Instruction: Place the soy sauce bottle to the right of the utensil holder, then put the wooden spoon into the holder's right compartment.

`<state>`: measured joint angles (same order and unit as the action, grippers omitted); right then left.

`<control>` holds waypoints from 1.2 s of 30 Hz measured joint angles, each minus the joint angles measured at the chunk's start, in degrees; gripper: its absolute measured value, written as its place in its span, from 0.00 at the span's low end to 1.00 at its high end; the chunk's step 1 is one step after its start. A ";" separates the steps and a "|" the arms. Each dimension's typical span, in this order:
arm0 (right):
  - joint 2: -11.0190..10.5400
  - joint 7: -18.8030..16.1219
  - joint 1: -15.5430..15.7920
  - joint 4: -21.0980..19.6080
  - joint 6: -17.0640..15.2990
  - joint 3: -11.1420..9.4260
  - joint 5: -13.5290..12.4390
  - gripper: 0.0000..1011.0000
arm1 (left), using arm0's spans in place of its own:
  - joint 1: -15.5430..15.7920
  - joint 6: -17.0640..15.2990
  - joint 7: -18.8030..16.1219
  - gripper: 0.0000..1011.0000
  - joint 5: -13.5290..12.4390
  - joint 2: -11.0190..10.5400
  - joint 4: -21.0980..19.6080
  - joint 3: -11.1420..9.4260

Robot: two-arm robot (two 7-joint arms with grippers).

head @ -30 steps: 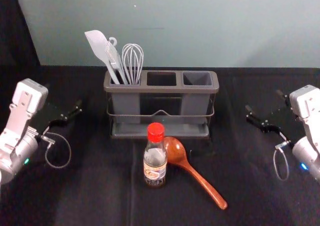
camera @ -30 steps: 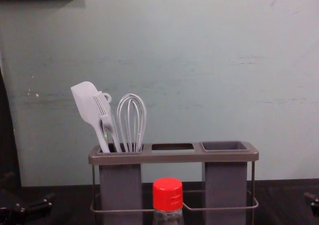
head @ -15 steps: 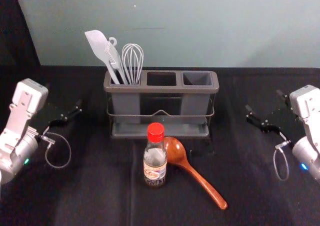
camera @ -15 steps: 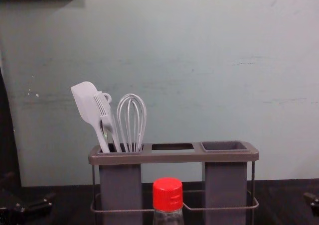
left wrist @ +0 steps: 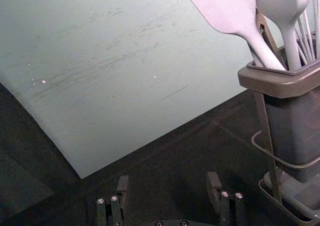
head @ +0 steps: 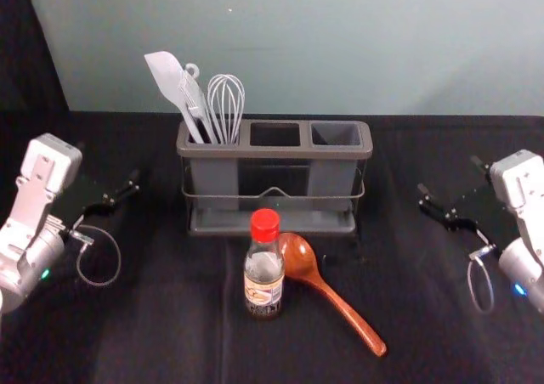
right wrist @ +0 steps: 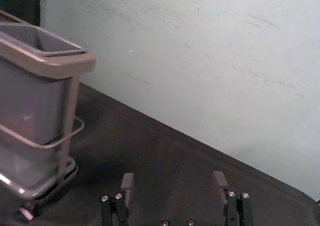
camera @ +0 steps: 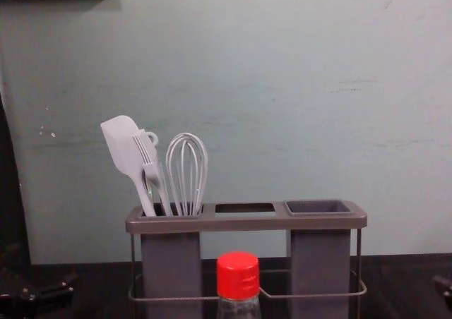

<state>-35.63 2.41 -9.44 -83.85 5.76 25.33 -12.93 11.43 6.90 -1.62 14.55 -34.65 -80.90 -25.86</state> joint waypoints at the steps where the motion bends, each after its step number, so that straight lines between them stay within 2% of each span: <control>1: -0.25 0.20 0.50 -0.75 -0.25 -0.11 0.34 0.99 | 0.00 0.00 0.00 0.99 0.00 0.00 0.00 0.00; 5: -1.60 0.99 3.48 -4.46 -1.17 -0.89 1.42 0.99 | 0.00 0.00 0.00 0.99 0.00 0.00 0.00 0.00; 10: -3.51 1.97 8.73 -9.84 -1.24 -2.23 2.12 0.99 | 0.00 0.00 0.00 0.99 0.00 0.00 0.00 0.00; 14: -4.75 2.71 13.73 -14.42 -0.09 -3.61 2.04 0.99 | 0.00 0.00 0.00 0.99 0.00 0.00 0.00 0.00; 20: -5.61 3.07 18.79 -18.82 1.57 -4.96 1.61 0.99 | 0.00 0.00 0.00 0.99 0.00 0.00 0.00 0.00; 24: -6.14 2.26 22.32 -22.11 2.82 -5.60 0.32 0.99 | 0.00 0.00 0.00 0.99 0.00 0.00 0.00 0.00; 31: -5.37 -0.62 25.84 -25.58 5.29 -5.68 -2.61 0.99 | 0.00 0.00 0.00 0.99 0.00 0.00 0.00 0.00; 36: -3.75 -2.68 26.69 -27.20 6.37 -4.37 -3.39 0.99 | 0.00 0.00 0.00 0.99 0.00 0.00 0.00 0.00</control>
<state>-39.39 -0.27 17.25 -111.04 12.13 20.96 -16.31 11.43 6.90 -1.62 14.55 -34.65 -80.90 -25.86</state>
